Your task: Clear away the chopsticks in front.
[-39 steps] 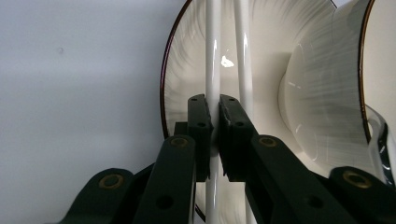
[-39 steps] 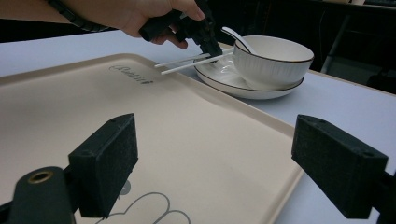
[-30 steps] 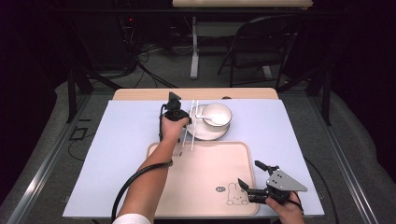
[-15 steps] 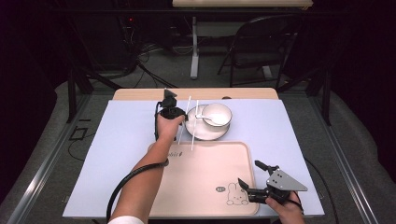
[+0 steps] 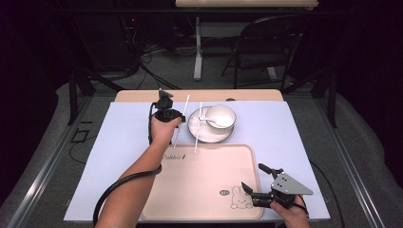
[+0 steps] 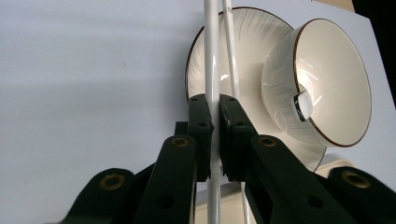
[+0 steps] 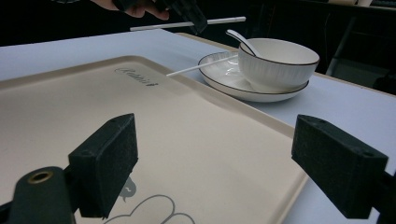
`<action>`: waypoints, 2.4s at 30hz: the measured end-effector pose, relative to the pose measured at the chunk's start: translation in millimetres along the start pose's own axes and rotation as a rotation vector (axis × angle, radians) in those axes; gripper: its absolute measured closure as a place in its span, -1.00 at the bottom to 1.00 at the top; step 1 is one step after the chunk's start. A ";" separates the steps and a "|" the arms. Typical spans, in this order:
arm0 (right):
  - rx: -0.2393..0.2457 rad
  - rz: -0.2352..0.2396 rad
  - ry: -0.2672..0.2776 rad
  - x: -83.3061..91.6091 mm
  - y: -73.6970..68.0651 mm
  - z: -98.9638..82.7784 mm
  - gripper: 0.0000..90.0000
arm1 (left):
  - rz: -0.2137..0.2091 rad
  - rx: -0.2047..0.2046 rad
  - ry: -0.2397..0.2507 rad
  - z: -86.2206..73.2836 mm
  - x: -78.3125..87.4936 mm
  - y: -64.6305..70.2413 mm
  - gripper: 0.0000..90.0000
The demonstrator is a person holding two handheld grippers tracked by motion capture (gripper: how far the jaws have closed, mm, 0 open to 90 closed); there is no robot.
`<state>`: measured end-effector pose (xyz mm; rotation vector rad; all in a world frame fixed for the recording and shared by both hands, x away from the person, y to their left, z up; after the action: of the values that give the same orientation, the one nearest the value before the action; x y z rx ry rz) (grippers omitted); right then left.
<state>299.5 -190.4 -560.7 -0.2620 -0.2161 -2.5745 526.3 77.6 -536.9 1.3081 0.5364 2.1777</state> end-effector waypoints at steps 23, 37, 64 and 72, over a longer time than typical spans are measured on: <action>0.001 -0.001 0.007 1.4 0.4 1.5 -0.69 | 0.009 -0.038 -0.006 -54.0 63.3 -23.5 0.88; 0.007 -0.004 0.004 1.0 0.8 0.9 -0.69 | -0.022 -0.017 -0.007 -103.5 75.7 -41.8 0.88; 0.003 -0.009 0.001 1.2 1.6 0.5 -0.69 | 0.014 0.003 0.050 -179.3 77.9 -58.6 0.88; -0.001 -0.009 -0.003 1.0 1.5 0.1 -0.69 | 0.080 -0.018 0.072 -188.7 77.0 -63.6 0.88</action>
<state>299.4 -192.2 -560.2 -0.2656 -0.2172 -2.5838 344.0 164.0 -606.8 1.2662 0.4987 2.2969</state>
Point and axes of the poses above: each handheld gripper's, and its own axes: x roughly backward along the jaws, z roughly out of its top, y roughly to its right, the point moved 8 cm from there along -x, roughly forward along the jaws, and after that the axes turned 10 degrees about -z, right-handed, at the moved point
